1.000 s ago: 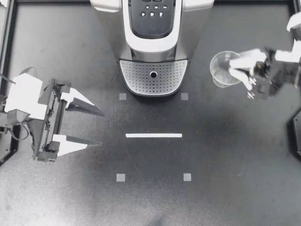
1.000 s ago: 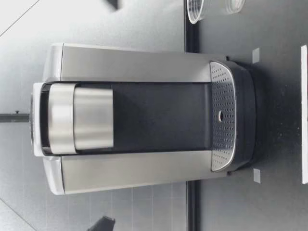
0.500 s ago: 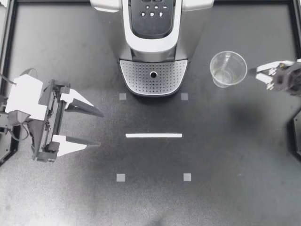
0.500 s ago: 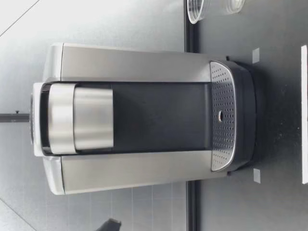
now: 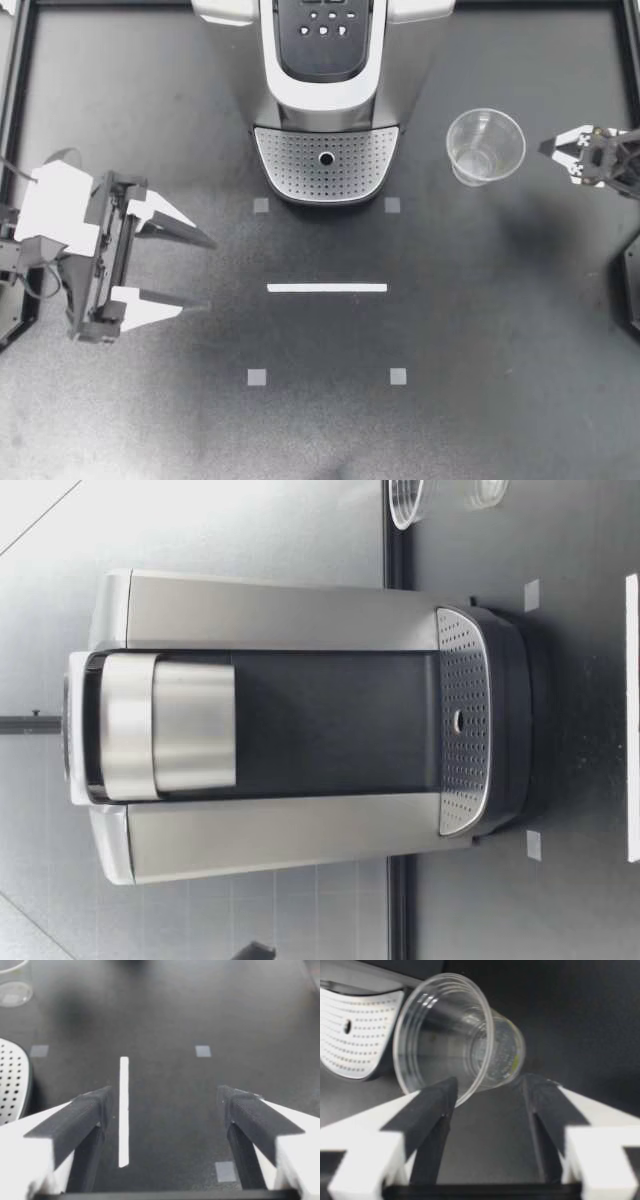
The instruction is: Place the coffee capsule inside the capsule container, then place the cup onto the center of the cup tray, then push the 'Hot Water' and 'Travel Mug' buttons.
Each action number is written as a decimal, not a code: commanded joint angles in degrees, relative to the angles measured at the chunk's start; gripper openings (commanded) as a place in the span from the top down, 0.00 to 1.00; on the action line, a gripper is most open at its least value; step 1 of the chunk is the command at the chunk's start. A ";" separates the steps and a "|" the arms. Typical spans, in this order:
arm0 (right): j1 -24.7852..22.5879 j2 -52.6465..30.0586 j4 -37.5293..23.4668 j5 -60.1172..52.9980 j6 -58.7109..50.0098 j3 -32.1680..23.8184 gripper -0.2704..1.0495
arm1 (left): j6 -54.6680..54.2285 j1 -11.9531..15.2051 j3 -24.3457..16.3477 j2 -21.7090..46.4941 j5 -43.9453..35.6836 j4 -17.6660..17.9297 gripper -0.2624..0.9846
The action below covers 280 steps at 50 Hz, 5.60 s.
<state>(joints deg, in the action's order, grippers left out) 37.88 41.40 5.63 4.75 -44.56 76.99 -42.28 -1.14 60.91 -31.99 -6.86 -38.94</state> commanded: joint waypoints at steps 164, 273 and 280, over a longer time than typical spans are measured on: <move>-15.56 -38.67 0.18 -8.88 -10.11 -32.70 0.74 | 0.35 0.35 0.88 0.62 -0.79 0.00 0.23; -25.40 -11.51 -28.65 -14.06 7.29 -21.27 0.41 | 0.09 2.81 -4.75 -0.88 -0.79 0.26 0.23; -27.77 -8.26 -29.09 -20.13 11.78 -20.21 0.41 | 0.09 2.90 -5.27 -2.29 -0.88 0.26 0.23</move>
<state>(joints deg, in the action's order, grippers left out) 11.25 31.29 -23.29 -12.39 -34.01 57.22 -42.01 1.58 57.30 -33.05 -7.29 -38.76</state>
